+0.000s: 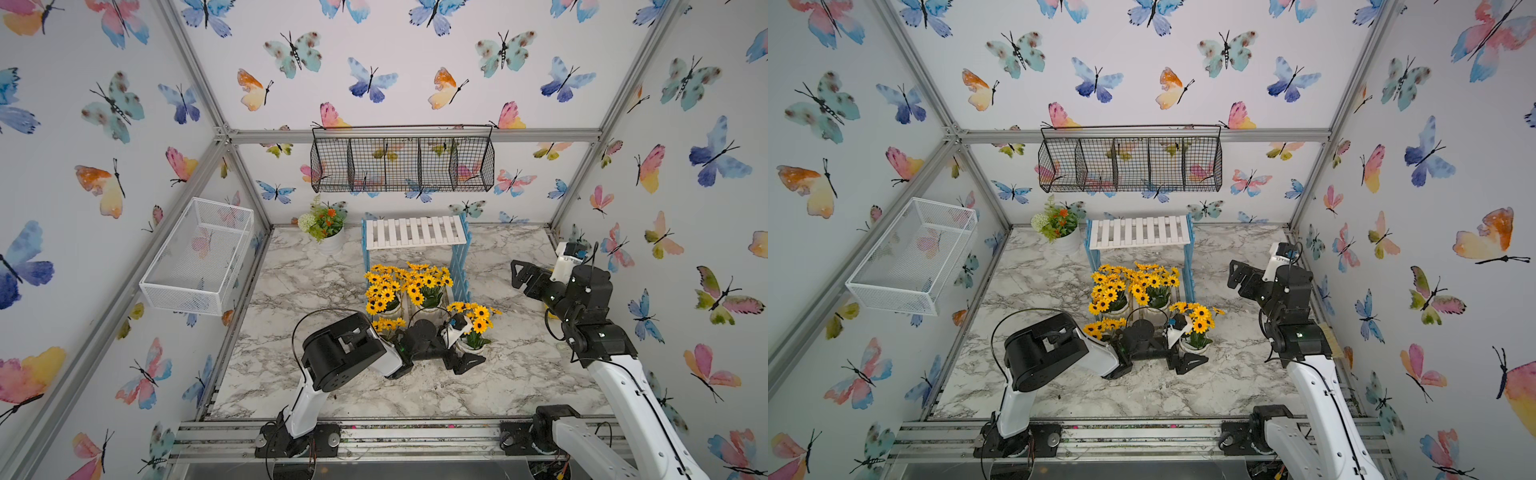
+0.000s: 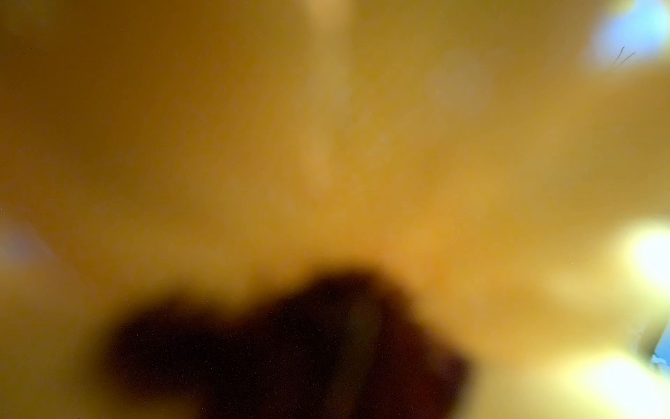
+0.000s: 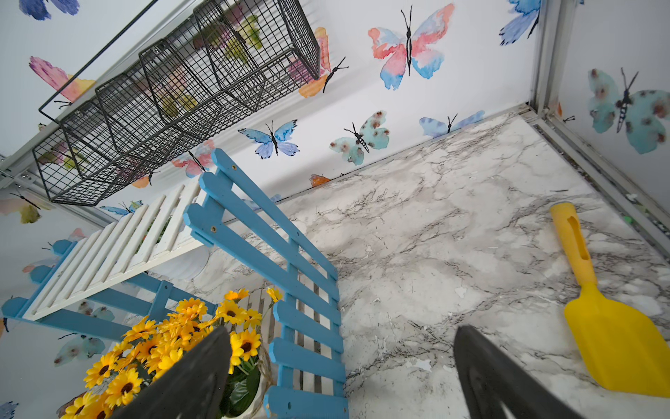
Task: Take the sunflower pots off the shelves
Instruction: Place the sunflower pot at the center of the board.
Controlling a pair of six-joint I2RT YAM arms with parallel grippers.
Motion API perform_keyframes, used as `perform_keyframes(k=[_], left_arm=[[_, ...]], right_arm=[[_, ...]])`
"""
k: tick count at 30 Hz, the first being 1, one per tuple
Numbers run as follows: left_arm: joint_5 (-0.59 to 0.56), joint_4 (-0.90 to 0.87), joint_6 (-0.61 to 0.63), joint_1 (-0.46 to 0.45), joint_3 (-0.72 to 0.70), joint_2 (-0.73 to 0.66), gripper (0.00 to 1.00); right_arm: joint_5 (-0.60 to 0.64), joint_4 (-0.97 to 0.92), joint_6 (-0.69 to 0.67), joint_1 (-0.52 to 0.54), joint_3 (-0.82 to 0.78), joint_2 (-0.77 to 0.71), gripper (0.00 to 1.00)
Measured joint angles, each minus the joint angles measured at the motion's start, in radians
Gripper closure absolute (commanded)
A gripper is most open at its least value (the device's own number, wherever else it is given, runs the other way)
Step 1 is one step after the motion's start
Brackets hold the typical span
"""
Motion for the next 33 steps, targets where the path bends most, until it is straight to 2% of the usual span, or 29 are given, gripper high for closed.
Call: perform_keyframes(k=[11,23,33], left_arm=[[0.001,0.05,0.001,0.0,0.051,0.104,1.0],[0.002,0.085,0.003,0.001,0.081,0.142,1.0],[0.014,0.087,0.006,0.005,0.097,0.155,0.85]], right_arm=[[-0.004,0.004,-0.001,0.0,-0.01,0.0,0.02],[-0.005,0.02,-0.001,0.0,-0.011,0.001,0.02],[-0.007,0.028,-0.002,0.0,-0.024,0.001,0.02]])
